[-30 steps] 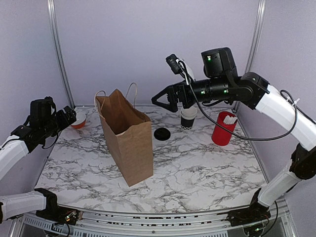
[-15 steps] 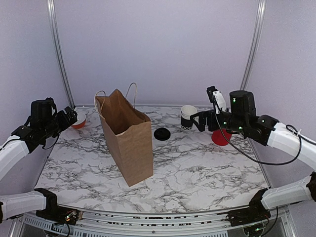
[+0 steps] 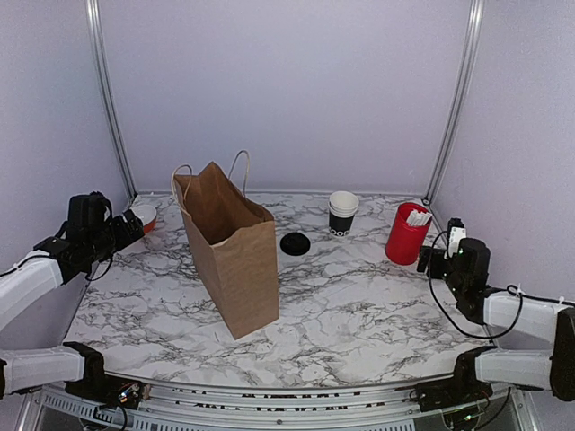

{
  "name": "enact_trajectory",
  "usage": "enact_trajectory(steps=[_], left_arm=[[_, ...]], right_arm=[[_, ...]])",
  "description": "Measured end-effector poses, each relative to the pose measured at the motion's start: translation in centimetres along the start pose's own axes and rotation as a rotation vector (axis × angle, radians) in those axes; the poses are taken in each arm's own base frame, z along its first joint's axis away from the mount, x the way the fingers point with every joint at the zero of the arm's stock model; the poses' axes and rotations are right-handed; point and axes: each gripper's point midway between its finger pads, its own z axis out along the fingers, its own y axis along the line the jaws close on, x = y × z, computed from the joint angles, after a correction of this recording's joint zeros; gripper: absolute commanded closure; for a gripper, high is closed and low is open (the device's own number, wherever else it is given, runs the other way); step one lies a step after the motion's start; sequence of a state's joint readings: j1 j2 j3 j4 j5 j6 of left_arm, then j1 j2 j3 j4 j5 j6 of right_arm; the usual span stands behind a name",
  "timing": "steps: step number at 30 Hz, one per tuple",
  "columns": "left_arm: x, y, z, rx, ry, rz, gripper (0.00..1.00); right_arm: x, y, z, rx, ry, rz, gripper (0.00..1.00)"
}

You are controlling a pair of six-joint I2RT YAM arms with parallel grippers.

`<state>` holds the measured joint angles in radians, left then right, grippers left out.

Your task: Pack the takeout coffee

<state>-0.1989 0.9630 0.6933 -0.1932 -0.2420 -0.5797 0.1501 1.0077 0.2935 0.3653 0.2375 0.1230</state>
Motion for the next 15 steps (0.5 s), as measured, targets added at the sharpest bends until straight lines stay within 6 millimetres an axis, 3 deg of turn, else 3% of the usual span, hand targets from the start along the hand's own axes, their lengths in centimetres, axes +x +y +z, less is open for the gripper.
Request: enact_trajectory(steps=[3, 5, 10, 13, 14, 15], left_arm=[[1.0, 0.2, 0.9, 0.018, -0.012, 0.064, 0.01], [1.4, 0.5, 1.3, 0.026, -0.038, 0.100, 0.01], [1.2, 2.0, 2.3, -0.030, -0.128, 0.190, 0.01], [0.7, 2.8, 3.2, -0.078, -0.182, 0.241, 0.01], [0.7, 3.3, 3.4, -0.104, -0.204, 0.251, 0.01], [0.8, 3.9, 3.6, -0.127, -0.220, 0.262, 0.01]], right_arm=[[0.3, -3.3, 0.9, 0.080, -0.037, 0.035, 0.01], [0.0, -4.2, 1.3, 0.105, -0.087, 0.033, 0.01], [1.7, -4.1, 2.9, 0.091, -0.110, 0.000, 0.05], [1.3, -3.5, 3.6, 0.062, -0.153, -0.031, 0.03], [1.0, -3.4, 3.8, 0.057, -0.185, -0.040, 0.07], [0.9, -3.3, 3.9, 0.052, -0.212, -0.048, 0.03]])
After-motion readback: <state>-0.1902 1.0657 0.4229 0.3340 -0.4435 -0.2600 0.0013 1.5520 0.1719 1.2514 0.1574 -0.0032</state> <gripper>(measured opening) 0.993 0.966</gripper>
